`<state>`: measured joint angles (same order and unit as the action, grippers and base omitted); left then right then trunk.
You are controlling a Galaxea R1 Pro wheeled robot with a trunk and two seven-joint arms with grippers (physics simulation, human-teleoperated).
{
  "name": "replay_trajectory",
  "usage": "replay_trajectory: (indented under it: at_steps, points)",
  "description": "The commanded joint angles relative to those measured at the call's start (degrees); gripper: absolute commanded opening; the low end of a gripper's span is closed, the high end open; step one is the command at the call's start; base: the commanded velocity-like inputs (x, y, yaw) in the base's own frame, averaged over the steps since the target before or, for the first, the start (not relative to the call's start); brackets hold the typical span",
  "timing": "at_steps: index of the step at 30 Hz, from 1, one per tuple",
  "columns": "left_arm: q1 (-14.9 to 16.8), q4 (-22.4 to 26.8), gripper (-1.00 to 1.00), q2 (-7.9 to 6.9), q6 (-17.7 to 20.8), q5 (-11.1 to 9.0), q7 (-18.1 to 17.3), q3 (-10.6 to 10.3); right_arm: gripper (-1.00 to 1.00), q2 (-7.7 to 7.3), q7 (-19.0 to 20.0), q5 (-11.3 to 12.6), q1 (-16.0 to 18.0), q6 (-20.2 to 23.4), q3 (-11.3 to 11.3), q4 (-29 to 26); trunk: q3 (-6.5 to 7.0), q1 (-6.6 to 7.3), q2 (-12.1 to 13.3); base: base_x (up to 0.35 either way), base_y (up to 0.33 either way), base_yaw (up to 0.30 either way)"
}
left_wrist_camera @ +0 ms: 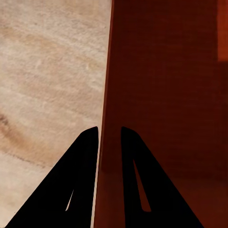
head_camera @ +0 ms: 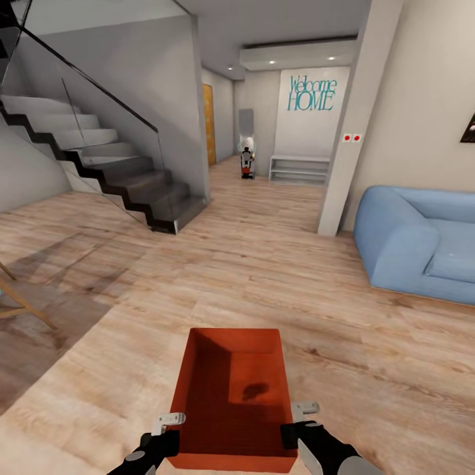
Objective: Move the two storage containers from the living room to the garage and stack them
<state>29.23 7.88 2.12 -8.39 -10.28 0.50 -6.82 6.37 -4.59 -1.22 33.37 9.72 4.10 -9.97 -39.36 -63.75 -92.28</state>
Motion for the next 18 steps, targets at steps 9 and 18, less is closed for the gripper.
replay_trajectory:
  at_steps: [9, 18]
  points:
    - [0.03, -0.05, -1.00, -0.05, -0.22, -0.44, 0.47, -0.03, -1.00, -0.48, -0.50, -1.17, 0.03, 0.48, 0.12, -0.15, -0.05, -0.03, -0.02, 0.343, 0.000, -0.001]
    - [0.03, -0.05, -1.00, -0.03, -0.22, -0.44, 0.47, -0.03, -1.00, -0.48, -0.50, -1.15, 0.03, 0.48, 0.12, -0.14, -0.05, -0.03, -0.02, 0.343, 0.000, -0.071]
